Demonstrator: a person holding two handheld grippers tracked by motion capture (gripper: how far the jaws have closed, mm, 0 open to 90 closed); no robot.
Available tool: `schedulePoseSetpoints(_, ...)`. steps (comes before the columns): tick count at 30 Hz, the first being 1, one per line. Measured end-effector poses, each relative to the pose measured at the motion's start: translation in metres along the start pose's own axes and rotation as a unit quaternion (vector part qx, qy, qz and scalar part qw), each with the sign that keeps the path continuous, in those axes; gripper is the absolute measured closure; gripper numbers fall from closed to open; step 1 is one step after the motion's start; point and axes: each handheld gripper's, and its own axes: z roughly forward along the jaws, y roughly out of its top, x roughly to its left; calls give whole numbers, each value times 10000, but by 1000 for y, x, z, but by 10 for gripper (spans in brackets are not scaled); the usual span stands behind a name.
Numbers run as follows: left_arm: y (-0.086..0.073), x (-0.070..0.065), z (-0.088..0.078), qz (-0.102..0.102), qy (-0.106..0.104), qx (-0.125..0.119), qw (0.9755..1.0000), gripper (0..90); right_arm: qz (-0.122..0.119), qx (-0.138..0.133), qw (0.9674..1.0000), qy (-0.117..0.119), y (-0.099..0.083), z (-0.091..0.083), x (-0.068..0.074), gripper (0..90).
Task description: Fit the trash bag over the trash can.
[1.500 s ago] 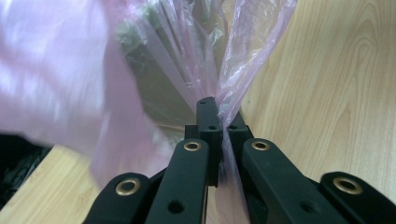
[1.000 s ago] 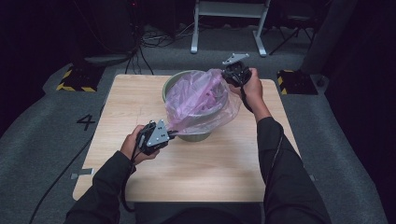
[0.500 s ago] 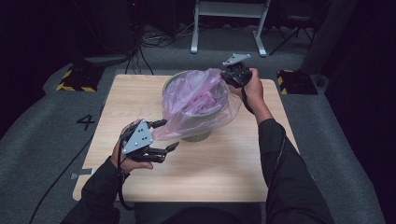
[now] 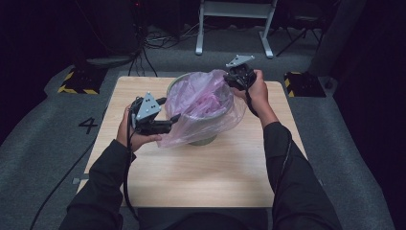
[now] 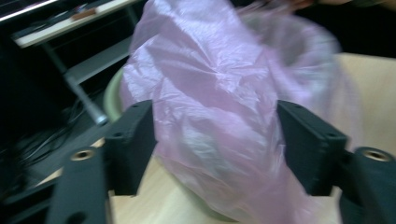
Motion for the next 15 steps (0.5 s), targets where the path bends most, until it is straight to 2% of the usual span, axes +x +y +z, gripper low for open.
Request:
schedulePoseSetpoints(1, 2, 3, 4, 13, 23, 77, 10000, 398, -10, -23, 10000, -5, 1, 0, 0, 763)
schedulePoseSetpoints(2, 3, 7, 7, 7, 53, 98, 9999, 398, -10, -23, 10000, -5, 1, 0, 0, 763)
schedulePoseSetpoints(5, 6, 19, 14, -79, 76, 108, 9999, 596, -18, -76, 10000, -8, -1, -2, -1, 721)
schedulePoseSetpoints(7, 6, 26, 16, -159, 40, 107, 9998, 763, -4, -114, 9999, 7, -3, -3, -3, 654)
schedulePoseSetpoints(8, 5, 30, 18, -247, -3, 102, 9996, 763, 9, -142, 9999, -9, -4, -4, -5, 615)
schedulePoseSetpoints(10, 4, 37, 20, -341, 146, 116, 9992, 868, 157, -243, 9996, 63, -8, -6, -10, 526)
schedulePoseSetpoints(11, 3, 40, 21, -411, 132, 107, 9990, 878, 185, -276, 9994, 66, -9, -7, -11, 501)
schedulePoseSetpoints(12, 0, 46, 22, -563, 81, 91, 9983, 878, 185, -276, 9994, 66, -9, -7, -11, 501)
schedulePoseSetpoints(15, -7, 56, 24, -813, 238, 93, 9964, 890, 279, -421, 9986, 154, -14, -13, -14, 413)
